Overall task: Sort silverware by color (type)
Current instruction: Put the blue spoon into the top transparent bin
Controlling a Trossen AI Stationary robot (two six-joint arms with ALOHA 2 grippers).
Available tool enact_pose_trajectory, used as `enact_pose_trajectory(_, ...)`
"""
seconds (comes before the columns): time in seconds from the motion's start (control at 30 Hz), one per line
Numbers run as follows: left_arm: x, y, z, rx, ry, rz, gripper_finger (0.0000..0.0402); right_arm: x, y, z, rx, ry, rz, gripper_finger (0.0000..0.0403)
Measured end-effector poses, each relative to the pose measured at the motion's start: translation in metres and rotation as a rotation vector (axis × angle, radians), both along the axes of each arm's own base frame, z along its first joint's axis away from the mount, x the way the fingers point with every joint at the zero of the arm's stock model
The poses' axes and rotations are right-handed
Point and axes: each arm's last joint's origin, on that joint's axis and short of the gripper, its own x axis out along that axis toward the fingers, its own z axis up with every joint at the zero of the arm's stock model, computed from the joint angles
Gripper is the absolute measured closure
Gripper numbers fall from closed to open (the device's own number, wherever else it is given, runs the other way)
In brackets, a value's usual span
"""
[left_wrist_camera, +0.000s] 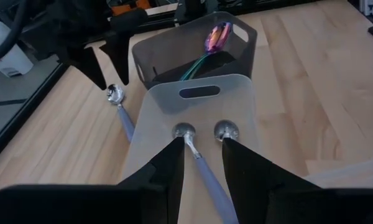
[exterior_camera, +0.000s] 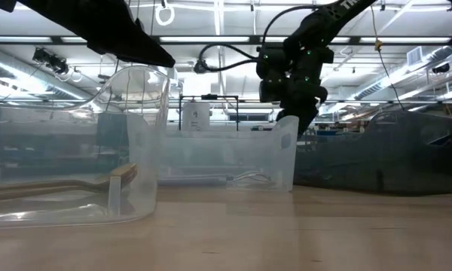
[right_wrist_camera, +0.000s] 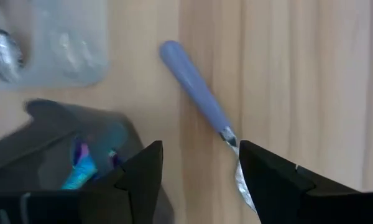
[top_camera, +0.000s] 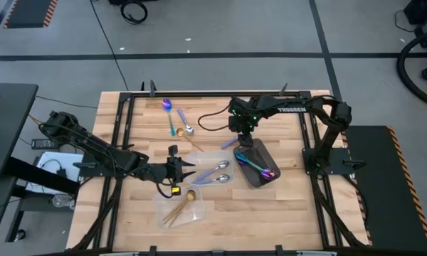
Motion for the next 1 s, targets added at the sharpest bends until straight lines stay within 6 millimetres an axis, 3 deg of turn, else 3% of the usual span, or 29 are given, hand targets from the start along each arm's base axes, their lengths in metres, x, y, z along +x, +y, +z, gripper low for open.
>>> enact_pose_trajectory(0.27,0.0,0.0,0.0,0.0,0.001,-0.002,0.0285,0.0,-0.001,-0.001,-0.031,0.01,0.007,0.0181)
enact_pose_trajectory(0.4,0.0,0.0,0.0,0.0,0.0,-0.002,0.0285,0.001,0.0,0.005,0.054,-0.004,0.001,0.0181)
enact_pose_trajectory(0.5,0.0,0.0,0.0,0.0,0.0,-0.002,0.0285,0.002,-0.001,0.006,-0.014,0.013,-0.009,0.0181)
enact_pose_trajectory(0.73,0.0,0.0,0.0,0.0,0.0,-0.002,0.0285,0.0,-0.02,0.008,-0.077,-0.037,-0.046,0.0181)
enact_pose_trajectory(0.83,0.0,0.0,0.0,0.0,0.0,-0.003,0.0285,-0.001,-0.02,0.0,-0.06,0.01,-0.029,0.0181)
enact_pose_trajectory(1.0,0.0,0.0,0.0,0.0,0.0,-0.003,0.0285,0.003,-0.004,-0.019,0.025,0.079,0.033,0.0181)
